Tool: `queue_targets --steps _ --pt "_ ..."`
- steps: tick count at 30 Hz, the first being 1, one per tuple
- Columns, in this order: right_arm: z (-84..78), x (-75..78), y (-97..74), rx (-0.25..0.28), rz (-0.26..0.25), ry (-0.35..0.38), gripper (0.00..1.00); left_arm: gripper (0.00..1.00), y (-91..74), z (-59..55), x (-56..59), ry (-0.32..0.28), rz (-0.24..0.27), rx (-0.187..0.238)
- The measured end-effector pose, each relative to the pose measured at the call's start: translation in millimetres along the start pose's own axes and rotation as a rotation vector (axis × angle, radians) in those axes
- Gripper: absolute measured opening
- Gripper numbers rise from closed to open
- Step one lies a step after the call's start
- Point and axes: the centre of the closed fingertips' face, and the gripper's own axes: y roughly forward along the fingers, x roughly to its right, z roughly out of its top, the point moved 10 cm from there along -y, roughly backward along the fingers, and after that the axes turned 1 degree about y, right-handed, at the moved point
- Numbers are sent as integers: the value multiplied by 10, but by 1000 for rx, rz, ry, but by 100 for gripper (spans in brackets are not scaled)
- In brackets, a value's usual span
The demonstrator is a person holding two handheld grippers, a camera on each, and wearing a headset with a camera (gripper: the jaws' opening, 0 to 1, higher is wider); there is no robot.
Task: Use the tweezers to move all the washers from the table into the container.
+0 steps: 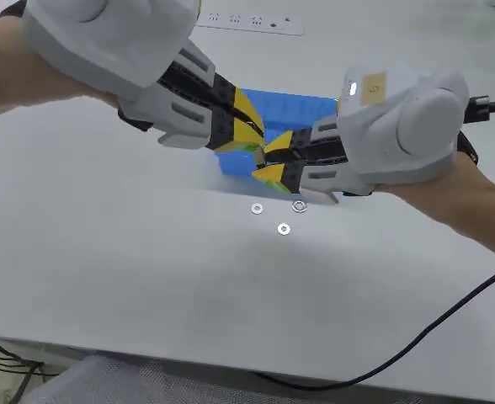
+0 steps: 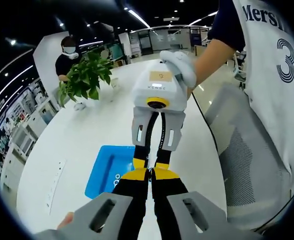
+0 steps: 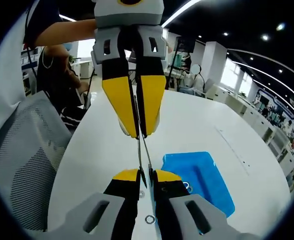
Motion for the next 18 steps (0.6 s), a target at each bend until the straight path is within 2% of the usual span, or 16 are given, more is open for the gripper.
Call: queue_targets --steps 8,18 --pt "-83 -35 45 -3 8 32 11 6 91 -99 71 -20 11 24" --pt "-202 -98 142 -12 34 63 11 6 172 -208 104 -45 2 21"
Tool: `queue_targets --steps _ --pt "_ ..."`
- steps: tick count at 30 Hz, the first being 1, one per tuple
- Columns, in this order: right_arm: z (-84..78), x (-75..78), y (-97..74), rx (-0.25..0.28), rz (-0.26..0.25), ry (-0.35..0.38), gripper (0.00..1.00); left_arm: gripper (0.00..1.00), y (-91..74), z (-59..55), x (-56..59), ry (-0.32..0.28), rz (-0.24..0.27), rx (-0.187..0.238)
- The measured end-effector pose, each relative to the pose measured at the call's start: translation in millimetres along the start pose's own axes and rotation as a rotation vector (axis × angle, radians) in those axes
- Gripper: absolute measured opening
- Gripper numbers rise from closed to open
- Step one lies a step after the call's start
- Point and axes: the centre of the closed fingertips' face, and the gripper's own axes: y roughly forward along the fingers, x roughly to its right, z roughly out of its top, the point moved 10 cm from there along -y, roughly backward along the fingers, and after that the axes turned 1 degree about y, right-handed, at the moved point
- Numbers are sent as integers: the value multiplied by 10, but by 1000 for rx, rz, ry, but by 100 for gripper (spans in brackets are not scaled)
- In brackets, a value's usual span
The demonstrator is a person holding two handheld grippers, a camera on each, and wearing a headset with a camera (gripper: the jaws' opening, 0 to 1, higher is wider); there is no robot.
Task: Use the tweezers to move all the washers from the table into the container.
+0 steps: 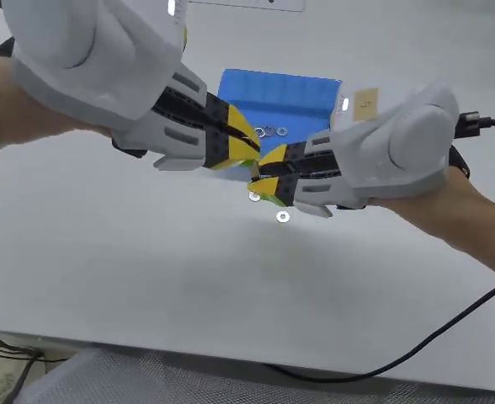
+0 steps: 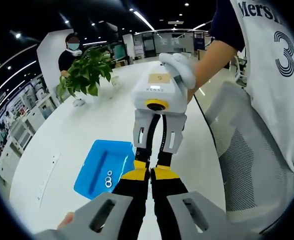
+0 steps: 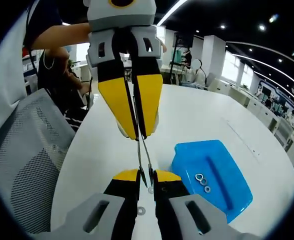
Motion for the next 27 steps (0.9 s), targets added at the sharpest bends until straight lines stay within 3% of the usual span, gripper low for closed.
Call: queue_targets --steps 12,27 --pt "-131 10 94 -5 6 41 11 6 109 -99 -23 -23 -21 -6" --pt "-198 62 181 -7 6 55 11 6 151 -154 -91 -9 -40 -33"
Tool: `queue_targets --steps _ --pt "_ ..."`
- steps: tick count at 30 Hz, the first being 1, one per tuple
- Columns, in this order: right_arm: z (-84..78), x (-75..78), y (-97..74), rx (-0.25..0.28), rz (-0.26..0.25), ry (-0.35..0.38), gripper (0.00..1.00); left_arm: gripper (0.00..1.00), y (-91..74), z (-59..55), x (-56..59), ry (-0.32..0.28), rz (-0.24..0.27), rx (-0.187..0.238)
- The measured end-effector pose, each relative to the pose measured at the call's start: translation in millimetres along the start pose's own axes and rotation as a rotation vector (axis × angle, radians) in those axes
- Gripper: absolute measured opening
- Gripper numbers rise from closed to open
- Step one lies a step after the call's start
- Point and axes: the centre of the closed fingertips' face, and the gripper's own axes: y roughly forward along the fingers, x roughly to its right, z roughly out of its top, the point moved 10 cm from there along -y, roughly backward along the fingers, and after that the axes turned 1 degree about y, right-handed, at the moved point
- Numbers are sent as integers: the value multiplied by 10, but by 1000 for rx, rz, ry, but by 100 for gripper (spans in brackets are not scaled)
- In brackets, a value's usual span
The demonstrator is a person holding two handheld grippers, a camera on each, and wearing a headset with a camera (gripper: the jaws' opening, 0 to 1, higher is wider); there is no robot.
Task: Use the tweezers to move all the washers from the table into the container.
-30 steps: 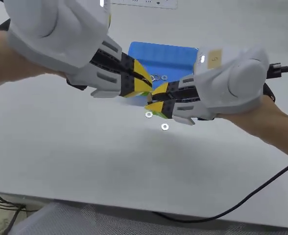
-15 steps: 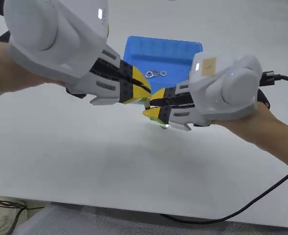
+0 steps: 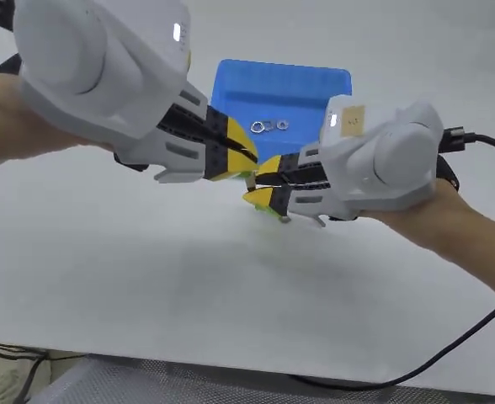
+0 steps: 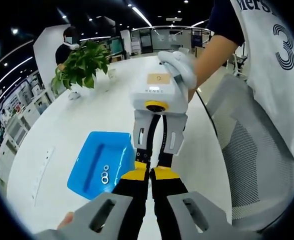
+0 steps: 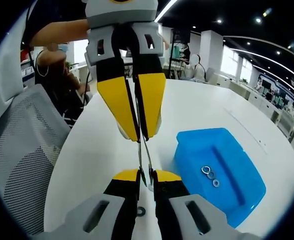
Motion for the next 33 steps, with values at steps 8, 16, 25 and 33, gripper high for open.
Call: queue_targets --steps 8,16,25,33 --pt "-36 20 31 -1 2 15 11 6 37 -40 -53 0 -10 -13" --pt "-65 27 63 -2 7 24 11 6 69 -61 -82 -8 -15 -7" --pt "-66 25 48 -5 3 27 11 6 72 -63 -95 -19 -19 -5" --pt "-64 23 51 -8 4 21 11 6 66 -63 -94 -17 -14 -10"
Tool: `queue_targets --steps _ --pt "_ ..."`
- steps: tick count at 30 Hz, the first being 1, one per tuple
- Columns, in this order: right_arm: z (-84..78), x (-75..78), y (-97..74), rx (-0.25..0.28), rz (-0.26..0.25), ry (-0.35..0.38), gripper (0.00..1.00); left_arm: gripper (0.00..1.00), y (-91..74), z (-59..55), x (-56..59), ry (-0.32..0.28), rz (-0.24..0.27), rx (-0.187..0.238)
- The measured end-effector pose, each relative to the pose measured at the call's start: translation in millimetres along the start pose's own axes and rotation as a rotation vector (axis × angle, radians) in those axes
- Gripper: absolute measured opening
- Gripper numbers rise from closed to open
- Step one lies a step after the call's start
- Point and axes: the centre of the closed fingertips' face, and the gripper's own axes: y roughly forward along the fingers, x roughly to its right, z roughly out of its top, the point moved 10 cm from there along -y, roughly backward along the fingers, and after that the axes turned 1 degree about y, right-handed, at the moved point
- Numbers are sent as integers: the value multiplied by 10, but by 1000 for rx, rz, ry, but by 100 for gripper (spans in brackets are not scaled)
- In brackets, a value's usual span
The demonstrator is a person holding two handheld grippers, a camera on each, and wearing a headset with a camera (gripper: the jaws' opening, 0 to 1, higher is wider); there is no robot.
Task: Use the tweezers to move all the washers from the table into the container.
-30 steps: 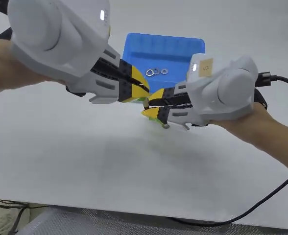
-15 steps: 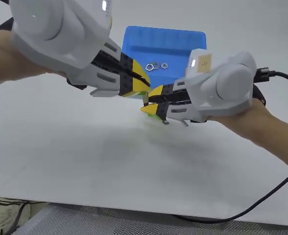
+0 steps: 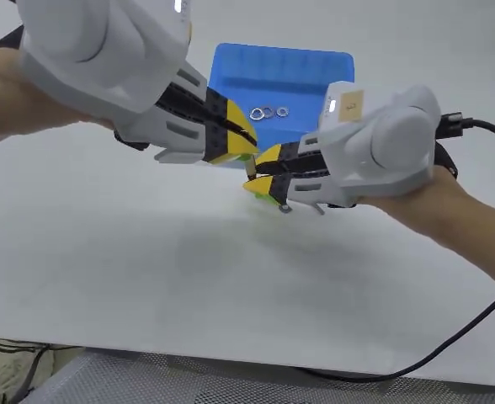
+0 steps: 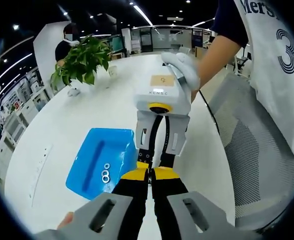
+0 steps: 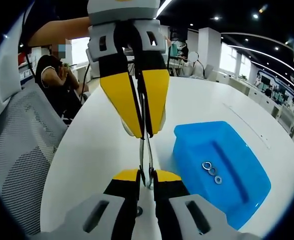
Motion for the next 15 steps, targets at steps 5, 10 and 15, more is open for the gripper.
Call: queue_targets --steps 5,10,15 --pt "0 1 -5 -3 -2 -8 11 6 2 7 0 1 -3 -1" --pt "2 6 -15 0 -6 -12 11 6 0 22 -4 0 -5 2" --pt "-12 10 -2 -5 -3 -10 11 6 11 10 -3 -2 -9 -8"
